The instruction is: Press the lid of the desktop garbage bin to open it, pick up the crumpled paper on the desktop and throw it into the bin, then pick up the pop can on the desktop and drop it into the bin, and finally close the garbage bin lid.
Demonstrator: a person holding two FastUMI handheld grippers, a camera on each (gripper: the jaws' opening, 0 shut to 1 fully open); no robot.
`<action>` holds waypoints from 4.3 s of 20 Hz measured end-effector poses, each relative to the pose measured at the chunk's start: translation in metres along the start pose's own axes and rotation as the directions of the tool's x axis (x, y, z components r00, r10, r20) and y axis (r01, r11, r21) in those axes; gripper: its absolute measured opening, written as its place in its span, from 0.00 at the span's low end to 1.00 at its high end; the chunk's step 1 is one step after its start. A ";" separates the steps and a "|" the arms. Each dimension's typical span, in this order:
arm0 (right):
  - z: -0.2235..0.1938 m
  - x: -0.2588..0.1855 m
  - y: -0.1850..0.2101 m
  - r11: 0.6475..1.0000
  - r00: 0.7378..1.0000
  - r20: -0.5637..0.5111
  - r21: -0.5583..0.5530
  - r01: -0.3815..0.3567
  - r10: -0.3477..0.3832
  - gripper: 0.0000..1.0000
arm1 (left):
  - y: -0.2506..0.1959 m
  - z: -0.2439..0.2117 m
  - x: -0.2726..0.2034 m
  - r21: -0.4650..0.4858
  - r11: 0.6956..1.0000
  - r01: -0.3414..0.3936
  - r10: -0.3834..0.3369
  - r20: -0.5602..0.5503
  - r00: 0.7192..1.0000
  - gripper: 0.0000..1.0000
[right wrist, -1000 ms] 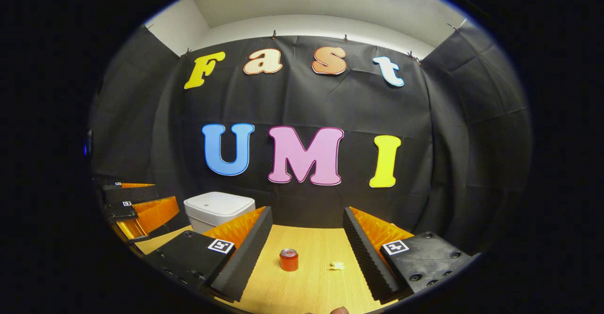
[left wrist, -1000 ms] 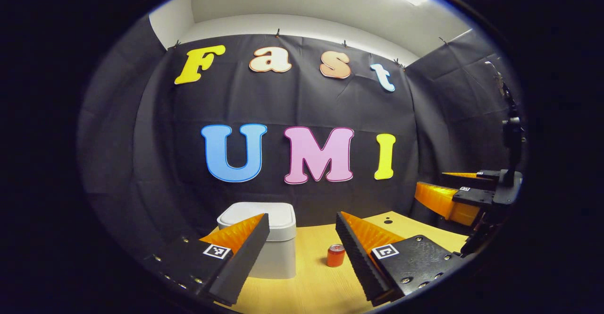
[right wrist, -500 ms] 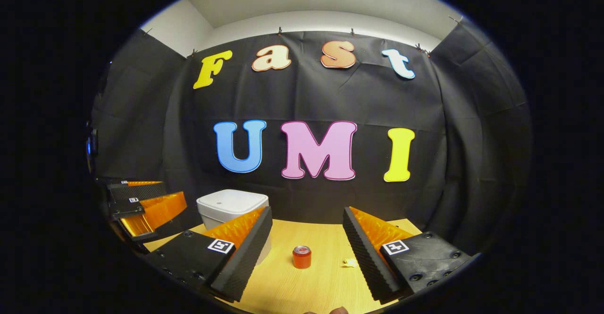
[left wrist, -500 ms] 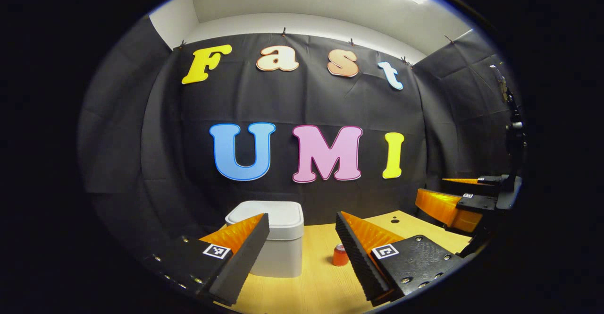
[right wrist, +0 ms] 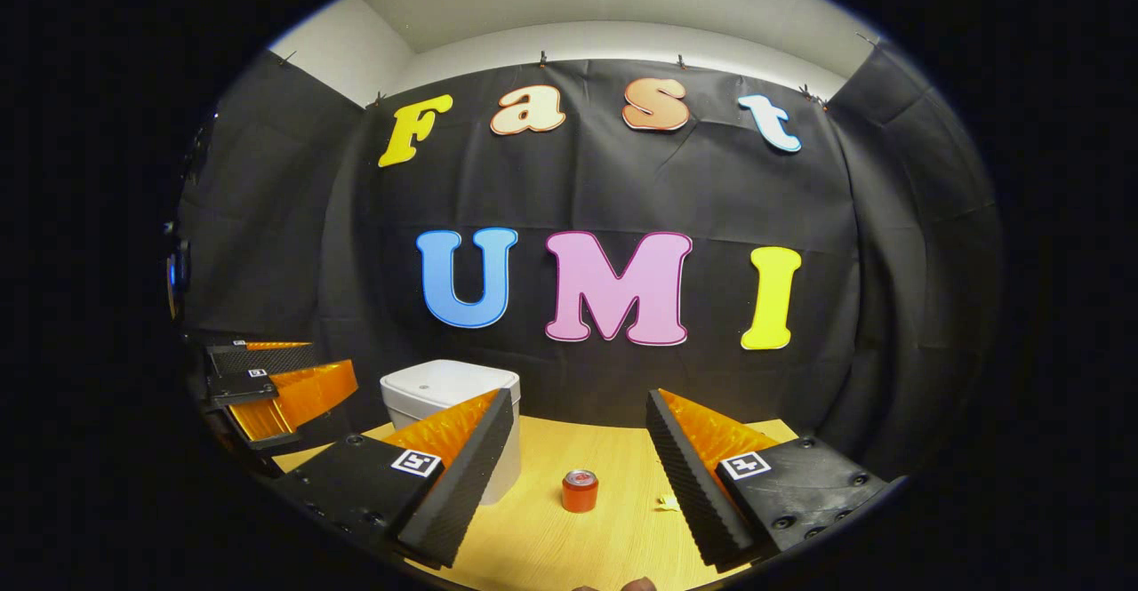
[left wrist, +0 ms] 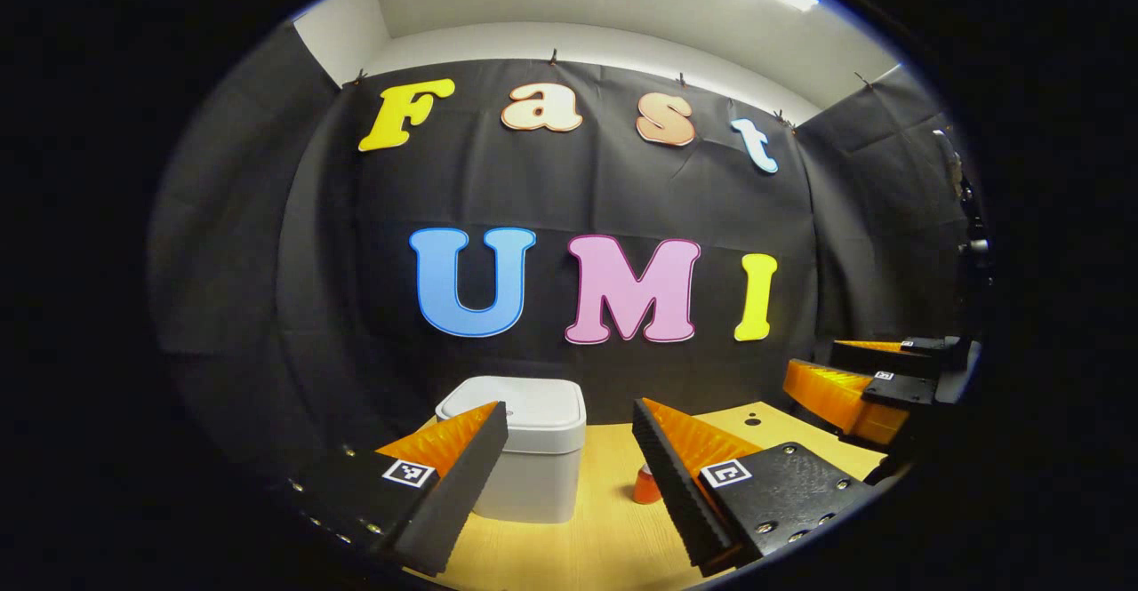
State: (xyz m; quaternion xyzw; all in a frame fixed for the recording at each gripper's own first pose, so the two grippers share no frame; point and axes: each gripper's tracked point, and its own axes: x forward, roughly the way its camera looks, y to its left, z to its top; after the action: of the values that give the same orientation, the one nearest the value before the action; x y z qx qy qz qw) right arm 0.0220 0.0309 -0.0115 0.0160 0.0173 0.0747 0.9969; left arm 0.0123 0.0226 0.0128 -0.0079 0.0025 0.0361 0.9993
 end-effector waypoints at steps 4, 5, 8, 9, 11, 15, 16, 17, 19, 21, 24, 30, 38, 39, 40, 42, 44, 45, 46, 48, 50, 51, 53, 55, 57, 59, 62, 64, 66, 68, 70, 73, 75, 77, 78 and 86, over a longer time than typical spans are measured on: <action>-0.005 -0.003 -0.011 1.000 1.000 -0.002 -0.018 0.023 -0.023 0.98 | 0.013 0.002 0.019 0.015 1.000 -0.015 0.015 -0.002 1.000 0.93; -0.006 -0.003 -0.015 0.999 1.000 -0.005 -0.018 0.029 -0.029 0.98 | 0.016 0.003 0.025 0.015 1.000 -0.017 0.017 -0.004 1.000 0.93; -0.011 -0.004 -0.031 0.998 0.998 -0.018 -0.011 0.058 -0.058 0.98 | 0.024 0.000 0.048 0.032 0.999 -0.026 0.027 -0.021 0.999 0.93; -0.013 -0.004 -0.035 0.998 0.997 -0.023 -0.009 0.067 -0.068 0.98 | 0.026 -0.001 0.057 0.041 0.999 -0.027 0.028 -0.026 0.999 0.93; -0.018 -0.004 -0.045 0.996 0.996 -0.033 -0.006 0.085 -0.085 0.98 | 0.028 -0.007 0.075 0.043 0.999 -0.026 0.028 -0.050 0.998 0.91; -0.029 -0.003 -0.064 0.995 0.993 -0.061 -0.004 0.104 -0.104 0.98 | 0.035 -0.022 0.115 0.036 0.999 -0.022 0.026 -0.096 0.995 0.72; -0.031 -0.002 -0.068 0.994 0.992 -0.069 -0.003 0.106 -0.106 0.98 | 0.037 -0.025 0.125 0.042 0.999 -0.024 0.028 -0.105 0.994 0.57; -0.034 -0.001 -0.074 0.994 0.991 -0.076 -0.003 0.109 -0.109 0.98 | 0.038 -0.026 0.134 0.050 0.999 -0.022 0.027 -0.110 0.994 0.53; -0.036 0.001 -0.083 0.993 0.990 -0.083 -0.002 0.115 -0.114 0.98 | 0.040 -0.032 0.151 0.061 0.998 -0.027 0.034 -0.124 0.992 0.40; -0.039 0.003 -0.093 0.993 0.989 -0.084 -0.004 0.121 -0.121 0.97 | 0.044 -0.041 0.166 0.051 0.998 -0.034 0.041 -0.147 0.988 0.26; -0.043 0.006 -0.106 0.992 0.987 -0.094 -0.004 0.127 -0.127 0.97 | 0.057 -0.062 0.183 0.014 0.996 -0.087 0.088 -0.201 0.976 0.07; -0.049 0.005 -0.125 0.991 0.984 -0.112 -0.001 0.137 -0.136 0.98 | 0.077 -0.095 0.201 -0.015 0.997 -0.082 0.073 -0.307 0.949 0.01; -0.060 -0.001 -0.126 0.990 0.980 -0.139 0.015 0.143 -0.139 0.98 | 0.080 -0.112 0.199 -0.025 0.999 -0.041 0.029 -0.383 0.923 0.01; -0.063 -0.002 -0.126 0.989 0.978 -0.152 0.013 0.145 -0.141 0.98 | 0.081 -0.111 0.200 -0.001 0.999 -0.032 0.029 -0.392 0.919 0.01; -0.066 -0.002 -0.125 0.990 0.977 -0.160 0.015 0.143 -0.139 0.98 | 0.080 -0.114 0.199 0.025 0.999 -0.021 0.029 -0.403 0.915 0.01; -0.061 -0.006 -0.122 0.988 0.979 -0.149 0.043 0.148 -0.140 0.98 | 0.079 -0.116 0.198 0.060 0.998 -0.007 0.032 -0.423 0.906 0.01; -0.060 -0.004 -0.120 0.987 0.980 -0.136 0.054 0.151 -0.142 0.98 | 0.080 -0.118 0.198 0.045 0.999 -0.009 0.027 -0.411 0.911 0.01; -0.063 -0.005 -0.119 0.988 0.980 -0.141 0.047 0.150 -0.142 0.98 | 0.080 -0.115 0.198 0.025 1.000 -0.011 0.020 -0.396 0.918 0.01; -0.067 -0.005 -0.118 0.988 0.978 -0.152 0.039 0.149 -0.141 0.98 | 0.080 -0.117 0.197 0.007 1.000 -0.012 0.013 -0.388 0.922 0.01; -0.071 -0.007 -0.116 0.988 0.976 -0.168 0.041 0.147 -0.139 0.98 | 0.080 -0.112 0.196 -0.005 1.000 -0.011 0.008 -0.367 0.930 0.01; -0.070 -0.007 -0.117 0.988 0.975 -0.173 0.044 0.150 -0.141 0.98 | 0.082 -0.106 0.196 0.022 0.999 -0.030 0.036 -0.352 0.935 0.01; -0.070 -0.007 -0.118 0.987 0.974 -0.172 0.040 0.154 -0.145 0.98 | 0.082 -0.097 0.192 0.036 0.998 -0.042 0.052 -0.340 0.939 0.00; -0.068 -0.005 -0.117 0.987 0.974 -0.172 0.036 0.157 -0.148 0.98 | 0.075 -0.070 0.188 0.079 0.996 -0.037 0.056 -0.258 0.964 0.00; -0.068 -0.004 -0.115 0.987 0.974 -0.172 0.033 0.156 -0.148 0.97 | 0.068 -0.045 0.182 0.117 0.993 -0.032 0.056 -0.207 0.977 0.00; -0.064 -0.004 -0.113 0.986 0.974 -0.165 0.035 0.163 -0.155 0.97 | 0.059 -0.023 0.172 0.105 0.994 -0.033 0.050 -0.162 0.986 0.00; -0.061 -0.002 -0.109 0.986 0.975 -0.157 0.037 0.165 -0.157 0.97 | 0.045 0.000 0.162 0.075 0.997 -0.025 0.033 -0.100 0.994 0.00; -0.058 -0.001 -0.106 0.986 0.976 -0.147 0.028 0.166 -0.160 0.97 | 0.026 0.031 0.145 0.059 0.998 0.001 0.001 -0.020 1.000 0.01; -0.057 0.001 -0.105 0.986 0.976 -0.145 0.026 0.166 -0.161 0.97 | 0.016 0.045 0.131 0.079 0.997 0.017 -0.018 0.010 1.000 0.02; -0.057 0.001 -0.103 0.986 0.976 -0.146 0.020 0.168 -0.164 0.97 | 0.007 0.058 0.114 0.078 0.997 0.013 -0.016 0.044 0.999 0.06; -0.056 0.001 -0.103 0.985 0.975 -0.141 0.009 0.174 -0.171 0.97 | -0.009 0.065 0.099 0.052 0.998 0.042 -0.045 0.070 0.996 0.20; -0.055 0.003 -0.103 0.984 0.975 -0.137 0.001 0.177 -0.175 0.97 | -0.023 0.066 0.083 0.028 0.997 0.078 -0.080 0.092 0.993 0.60; -0.062 0.008 -0.105 0.985 0.973 -0.151 -0.021 0.172 -0.173 0.97 | -0.039 0.067 0.062 0.009 0.993 0.118 -0.118 0.146 0.982 0.86; -0.065 0.012 -0.106 0.984 0.972 -0.156 -0.043 0.171 -0.176 0.97 | -0.045 0.053 0.051 -0.003 0.993 0.118 -0.117 0.137 0.984 0.86; -0.064 0.015 -0.107 0.984 0.972 -0.152 -0.053 0.172 -0.179 0.98 | -0.048 0.031 0.045 0.006 0.994 0.110 -0.110 0.079 0.991 0.86; -0.065 0.016 -0.106 0.984 0.972 -0.155 -0.052 0.169 -0.176 0.98 | -0.050 0.018 0.043 0.004 0.993 0.118 -0.118 0.050 0.992 0.86; -0.088 0.026 -0.108 0.986 0.963 -0.214 -0.053 0.159 -0.167 0.98 | -0.060 -0.014 0.037 -0.042 0.990 0.134 -0.134 -0.020 0.991 0.93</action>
State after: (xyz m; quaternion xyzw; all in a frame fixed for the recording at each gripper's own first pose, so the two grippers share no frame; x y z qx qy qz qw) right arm 0.0609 -0.0693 -0.1036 -0.0115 0.1263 -0.0058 0.9919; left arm 0.0536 -0.0351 -0.0009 -0.0287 0.0123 -0.0311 0.9990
